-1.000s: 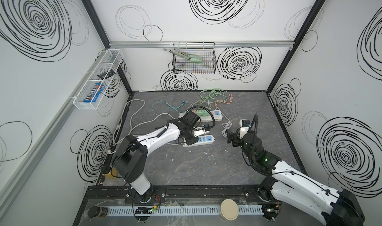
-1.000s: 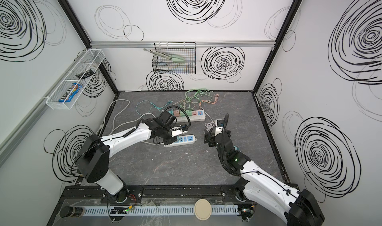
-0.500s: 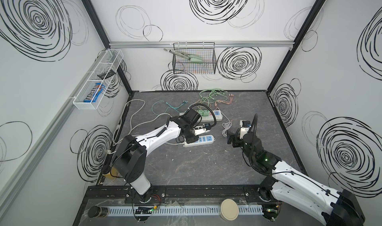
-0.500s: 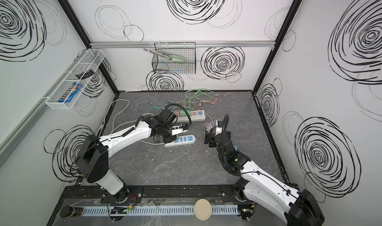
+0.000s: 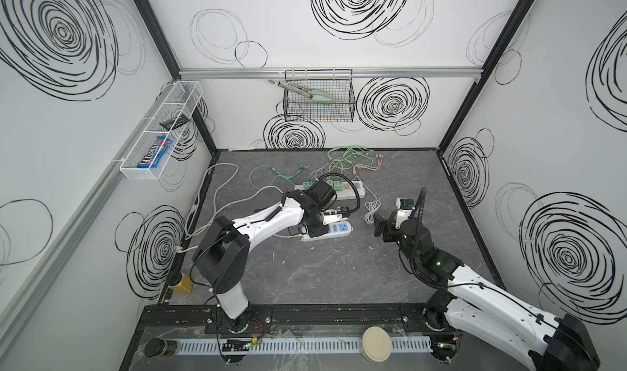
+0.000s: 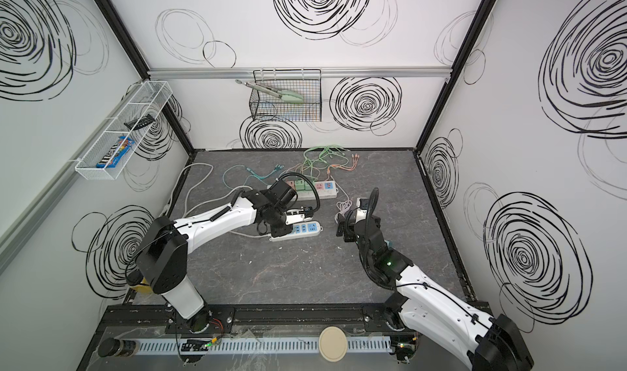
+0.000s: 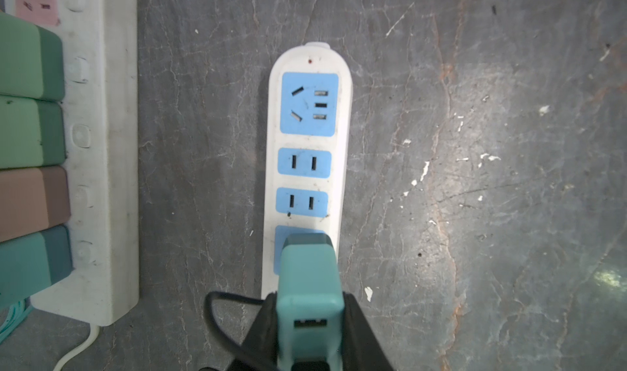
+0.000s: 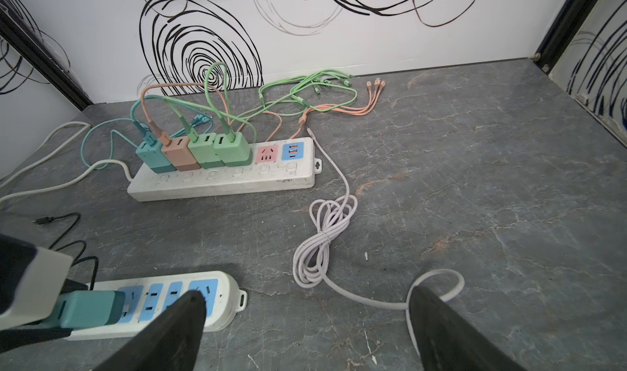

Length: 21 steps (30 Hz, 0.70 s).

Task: Insert plugs into power strip
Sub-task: Insert the plug into the socket.

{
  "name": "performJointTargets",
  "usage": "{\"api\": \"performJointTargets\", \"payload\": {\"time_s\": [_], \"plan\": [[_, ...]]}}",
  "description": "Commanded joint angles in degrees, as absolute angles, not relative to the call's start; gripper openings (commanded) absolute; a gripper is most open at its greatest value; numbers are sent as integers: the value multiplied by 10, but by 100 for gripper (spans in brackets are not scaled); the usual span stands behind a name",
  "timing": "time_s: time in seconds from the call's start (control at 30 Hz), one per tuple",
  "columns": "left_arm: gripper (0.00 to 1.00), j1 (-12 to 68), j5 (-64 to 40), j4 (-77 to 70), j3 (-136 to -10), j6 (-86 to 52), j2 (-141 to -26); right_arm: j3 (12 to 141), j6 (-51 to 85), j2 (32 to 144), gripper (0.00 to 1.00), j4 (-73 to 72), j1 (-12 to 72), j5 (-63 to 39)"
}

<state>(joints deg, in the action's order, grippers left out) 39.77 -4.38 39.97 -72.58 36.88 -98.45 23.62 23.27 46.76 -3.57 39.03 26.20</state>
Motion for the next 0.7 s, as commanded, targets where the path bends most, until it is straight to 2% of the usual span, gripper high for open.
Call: {"api": "performJointTargets", "payload": {"time_s": [0.0, 0.67], "plan": [[0, 402, -39, 416, -745, 383, -992, 230, 242, 460, 97, -31, 387, 269], [0, 407, -35, 428, -752, 393, -1018, 228, 244, 452, 97, -24, 385, 270]]}}
